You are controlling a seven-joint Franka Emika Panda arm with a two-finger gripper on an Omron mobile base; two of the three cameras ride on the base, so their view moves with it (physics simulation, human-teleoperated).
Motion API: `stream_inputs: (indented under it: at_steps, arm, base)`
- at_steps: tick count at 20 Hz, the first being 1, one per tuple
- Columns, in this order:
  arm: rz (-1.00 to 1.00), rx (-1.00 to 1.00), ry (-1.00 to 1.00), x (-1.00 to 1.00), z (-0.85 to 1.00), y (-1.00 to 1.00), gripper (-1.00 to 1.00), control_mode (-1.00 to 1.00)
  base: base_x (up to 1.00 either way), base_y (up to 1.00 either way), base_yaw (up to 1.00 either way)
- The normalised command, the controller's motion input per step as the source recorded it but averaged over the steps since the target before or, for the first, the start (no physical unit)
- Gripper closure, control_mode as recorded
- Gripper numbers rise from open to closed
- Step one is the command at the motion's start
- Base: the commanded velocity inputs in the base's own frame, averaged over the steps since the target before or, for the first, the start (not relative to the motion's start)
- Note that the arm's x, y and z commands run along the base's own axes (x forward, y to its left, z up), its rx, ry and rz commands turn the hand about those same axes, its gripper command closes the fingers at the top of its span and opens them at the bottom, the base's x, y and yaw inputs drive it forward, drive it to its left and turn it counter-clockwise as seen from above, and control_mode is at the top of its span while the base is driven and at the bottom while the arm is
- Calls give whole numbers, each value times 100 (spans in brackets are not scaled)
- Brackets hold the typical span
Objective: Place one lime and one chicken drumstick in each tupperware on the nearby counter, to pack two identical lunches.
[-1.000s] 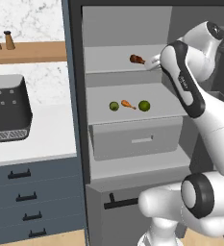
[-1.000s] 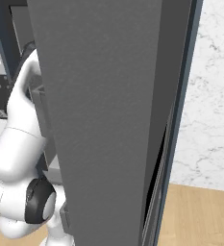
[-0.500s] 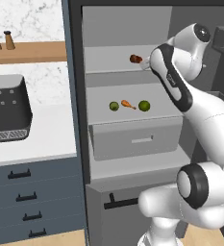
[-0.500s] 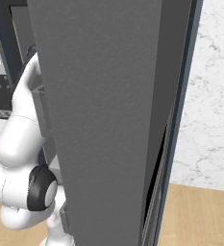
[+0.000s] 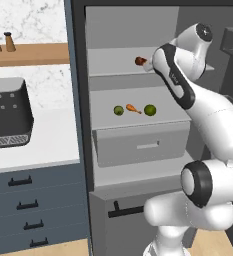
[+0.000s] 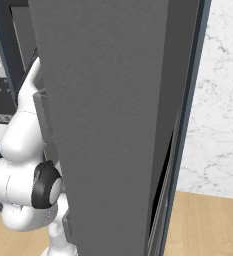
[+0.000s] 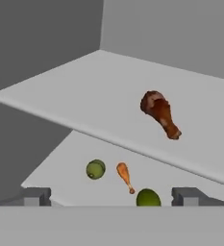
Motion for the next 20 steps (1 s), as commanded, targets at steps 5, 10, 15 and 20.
stream_inputs:
  at_steps: [5, 10, 15, 20]
  arm:
    - [-4, -5, 0, 42, 0, 0, -100, -100]
    - [-5, -2, 3, 49, 0, 0, -100, -100]
    - [-6, 0, 5, 43, 0, 0, -100, -100]
    - [-2, 0, 3, 24, 0, 0, -100, -100]
  base:
    - [0, 0, 0]
    - [0, 0, 0]
    - [0, 0, 0]
    - [0, 0, 0]
